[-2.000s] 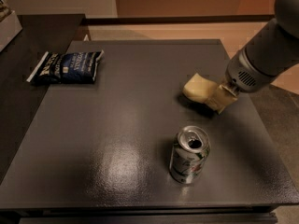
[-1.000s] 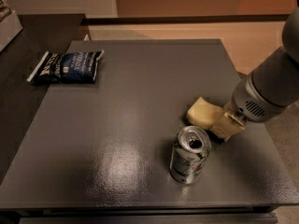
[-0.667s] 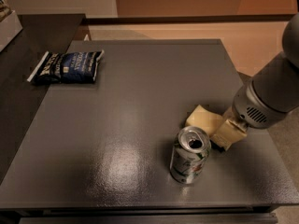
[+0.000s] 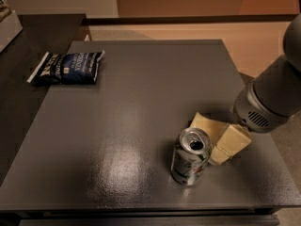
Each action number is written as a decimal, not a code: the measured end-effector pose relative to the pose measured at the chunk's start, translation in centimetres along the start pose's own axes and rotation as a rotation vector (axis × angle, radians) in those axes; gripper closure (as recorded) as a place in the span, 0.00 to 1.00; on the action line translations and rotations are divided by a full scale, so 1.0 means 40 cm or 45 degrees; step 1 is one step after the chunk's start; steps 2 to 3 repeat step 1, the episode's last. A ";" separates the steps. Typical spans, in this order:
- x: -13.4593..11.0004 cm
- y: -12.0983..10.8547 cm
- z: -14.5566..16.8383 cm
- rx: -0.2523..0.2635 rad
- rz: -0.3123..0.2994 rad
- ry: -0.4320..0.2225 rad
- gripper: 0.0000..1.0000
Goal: Move sponge near 7up can
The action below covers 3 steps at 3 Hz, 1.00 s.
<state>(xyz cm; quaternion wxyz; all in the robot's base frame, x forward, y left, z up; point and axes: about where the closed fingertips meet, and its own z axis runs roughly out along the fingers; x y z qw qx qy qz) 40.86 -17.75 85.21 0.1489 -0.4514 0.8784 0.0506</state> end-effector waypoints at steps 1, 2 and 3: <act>0.000 0.000 0.000 0.000 0.000 0.000 0.00; 0.000 0.000 0.000 0.000 0.000 0.000 0.00; 0.000 0.000 0.000 0.000 0.000 0.000 0.00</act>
Offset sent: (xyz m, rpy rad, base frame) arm 0.0000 0.0000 0.0000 0.0000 0.0000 0.0000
